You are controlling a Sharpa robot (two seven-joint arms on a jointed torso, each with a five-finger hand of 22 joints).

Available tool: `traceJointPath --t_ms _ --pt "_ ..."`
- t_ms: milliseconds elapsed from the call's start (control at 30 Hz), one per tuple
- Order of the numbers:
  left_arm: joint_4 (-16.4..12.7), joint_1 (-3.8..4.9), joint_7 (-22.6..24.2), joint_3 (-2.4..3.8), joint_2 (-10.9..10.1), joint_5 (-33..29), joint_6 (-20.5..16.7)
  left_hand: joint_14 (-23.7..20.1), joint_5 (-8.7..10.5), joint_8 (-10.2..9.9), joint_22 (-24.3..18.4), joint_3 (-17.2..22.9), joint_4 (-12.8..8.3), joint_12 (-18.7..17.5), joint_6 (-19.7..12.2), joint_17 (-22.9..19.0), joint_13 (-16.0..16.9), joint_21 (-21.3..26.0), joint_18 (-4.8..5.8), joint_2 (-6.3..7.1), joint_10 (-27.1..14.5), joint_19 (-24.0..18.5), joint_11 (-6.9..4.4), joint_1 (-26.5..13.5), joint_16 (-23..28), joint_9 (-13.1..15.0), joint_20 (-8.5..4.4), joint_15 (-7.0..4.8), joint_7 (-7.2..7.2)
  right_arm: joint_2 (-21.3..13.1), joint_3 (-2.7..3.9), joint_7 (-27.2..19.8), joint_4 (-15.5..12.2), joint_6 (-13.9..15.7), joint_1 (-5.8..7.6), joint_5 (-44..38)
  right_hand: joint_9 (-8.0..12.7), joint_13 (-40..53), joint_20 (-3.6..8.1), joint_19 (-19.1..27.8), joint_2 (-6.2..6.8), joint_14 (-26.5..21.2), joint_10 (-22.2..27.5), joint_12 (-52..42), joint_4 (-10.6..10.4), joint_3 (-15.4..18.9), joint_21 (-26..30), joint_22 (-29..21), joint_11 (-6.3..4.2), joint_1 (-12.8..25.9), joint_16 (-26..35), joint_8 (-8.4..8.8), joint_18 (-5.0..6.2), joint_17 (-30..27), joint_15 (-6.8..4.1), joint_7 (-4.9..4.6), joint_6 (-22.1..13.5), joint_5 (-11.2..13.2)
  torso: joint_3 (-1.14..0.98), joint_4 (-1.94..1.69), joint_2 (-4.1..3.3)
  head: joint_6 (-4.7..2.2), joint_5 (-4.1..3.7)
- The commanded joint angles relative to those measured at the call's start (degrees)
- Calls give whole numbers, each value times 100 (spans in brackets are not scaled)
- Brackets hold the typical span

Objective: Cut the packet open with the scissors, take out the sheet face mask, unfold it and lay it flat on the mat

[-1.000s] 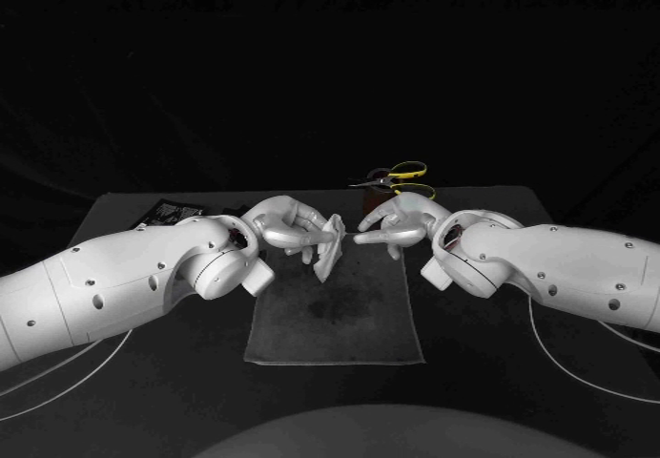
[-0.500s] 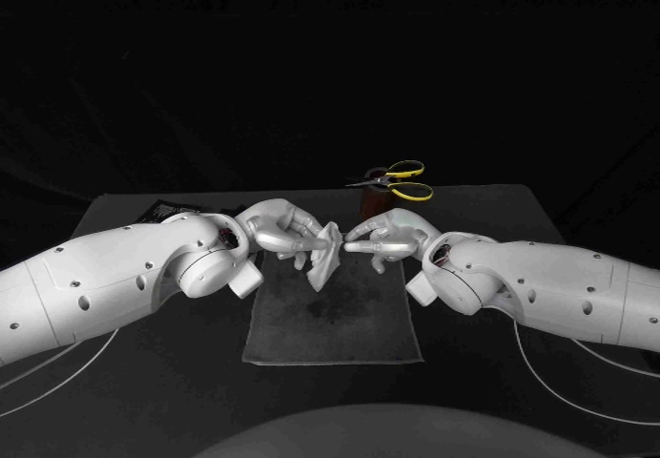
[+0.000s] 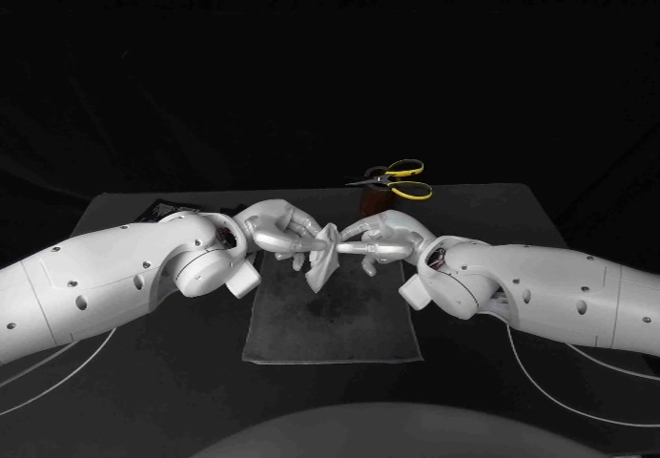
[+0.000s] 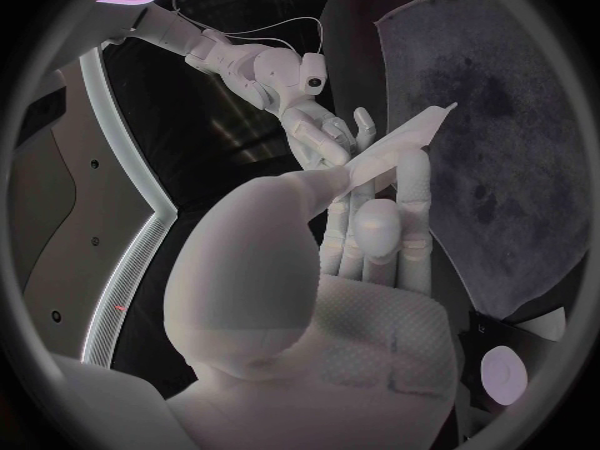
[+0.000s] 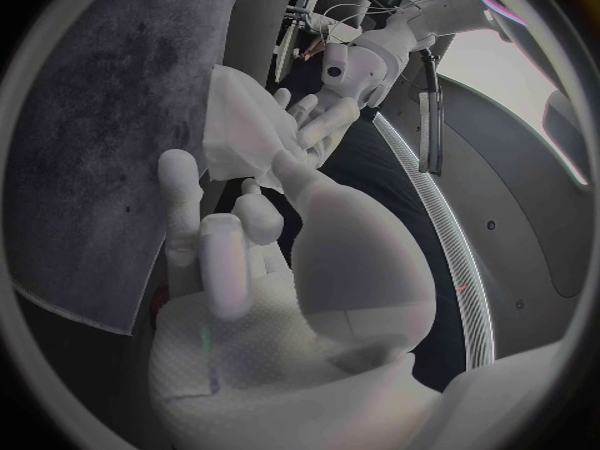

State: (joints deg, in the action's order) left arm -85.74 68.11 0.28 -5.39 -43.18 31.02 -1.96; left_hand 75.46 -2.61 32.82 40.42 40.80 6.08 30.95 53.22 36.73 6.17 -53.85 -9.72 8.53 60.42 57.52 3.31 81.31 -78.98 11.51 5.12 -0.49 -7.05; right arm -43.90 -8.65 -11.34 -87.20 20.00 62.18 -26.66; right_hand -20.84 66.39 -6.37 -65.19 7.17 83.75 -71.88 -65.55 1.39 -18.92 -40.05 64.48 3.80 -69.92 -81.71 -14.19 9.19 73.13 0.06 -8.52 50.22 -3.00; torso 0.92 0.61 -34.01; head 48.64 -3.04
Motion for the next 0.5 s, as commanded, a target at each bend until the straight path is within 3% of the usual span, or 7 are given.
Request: traceJointPath --t_ms 33,500 --pt "-16 8 38 6 7 18 120 -2 -17 21 8 40 9 27 -38 9 7 -20 -78 -48 -2 -23 11 -5 -21 318 -9 -5 -8 24 3 -209 -11 -312 -17 118 11 3 19 -18 11 44 -14 -34 4 50 7 1 -5 -63 -23 11 34 -13 -13 12 4 0 4 -2 0 6 15" --pt "-21 8 80 6 6 4 69 -1 -17 23 9 43 5 28 -41 18 8 -21 -78 -51 -5 -24 12 -10 -24 322 -9 -4 -8 106 3 -173 37 -393 -52 95 29 58 21 -20 2 43 -32 -129 36 94 -8 27 9 -101 -47 7 25 11 -5 -8 62 4 3 1 1 11 30"
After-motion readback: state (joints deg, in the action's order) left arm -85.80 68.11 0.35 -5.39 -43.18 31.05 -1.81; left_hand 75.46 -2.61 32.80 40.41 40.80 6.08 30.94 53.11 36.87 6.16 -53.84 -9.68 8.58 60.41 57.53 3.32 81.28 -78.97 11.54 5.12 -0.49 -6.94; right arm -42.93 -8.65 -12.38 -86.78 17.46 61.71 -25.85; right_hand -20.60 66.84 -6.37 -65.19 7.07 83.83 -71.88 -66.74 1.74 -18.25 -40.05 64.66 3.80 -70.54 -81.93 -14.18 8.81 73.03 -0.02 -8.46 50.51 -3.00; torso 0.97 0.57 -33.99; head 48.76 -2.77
